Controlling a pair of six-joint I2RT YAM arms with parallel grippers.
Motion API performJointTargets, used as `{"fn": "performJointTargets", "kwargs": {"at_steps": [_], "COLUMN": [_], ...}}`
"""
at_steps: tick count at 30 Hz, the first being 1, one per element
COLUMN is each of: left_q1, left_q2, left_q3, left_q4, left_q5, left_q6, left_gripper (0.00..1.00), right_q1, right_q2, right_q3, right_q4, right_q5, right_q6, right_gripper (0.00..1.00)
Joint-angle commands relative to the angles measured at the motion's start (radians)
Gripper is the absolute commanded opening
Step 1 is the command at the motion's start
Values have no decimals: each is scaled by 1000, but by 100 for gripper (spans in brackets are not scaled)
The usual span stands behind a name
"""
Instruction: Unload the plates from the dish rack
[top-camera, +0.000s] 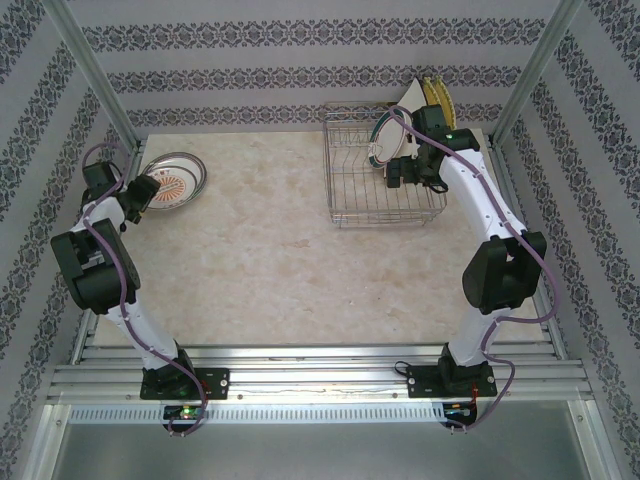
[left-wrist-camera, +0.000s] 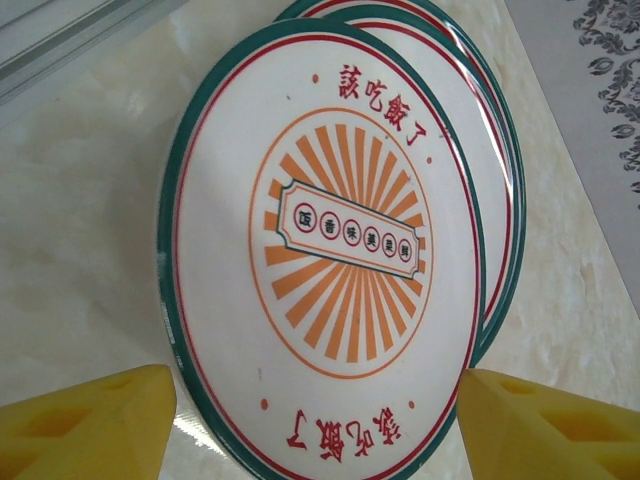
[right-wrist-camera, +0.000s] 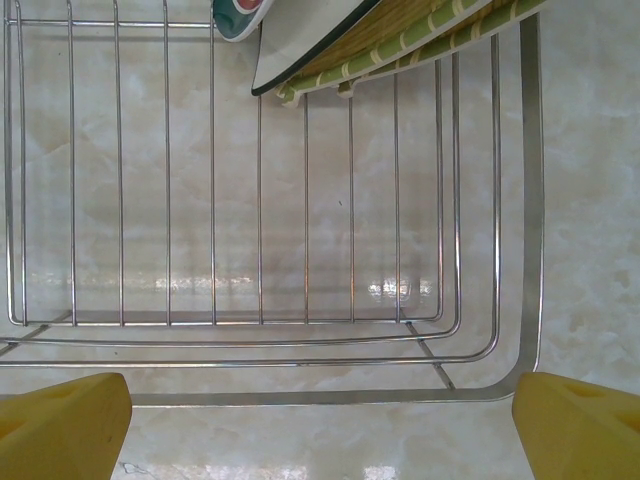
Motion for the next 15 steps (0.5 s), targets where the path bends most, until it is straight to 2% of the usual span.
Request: {"fn": "performJointTargets", "kwargs": {"at_steps": [1, 9, 15], "left_q1": [-23, -54, -75], "left_q2": [18, 66, 69], "left_q3": [47, 106, 141], "left_q4": [-35, -67, -131], "left_q5": [-23, -47, -104], "left_q6": [25, 40, 84], "left_gripper": [75, 76, 81], "right_q1": [8, -1, -3], "right_q2": [1, -7, 2], "right_q3": [-10, -23, -18], "right_q4": [8, 15, 18], "right_q5": [-11, -15, -20], "right_q6": [-14, -15, -15], "right_gripper": [98, 98, 98]}}
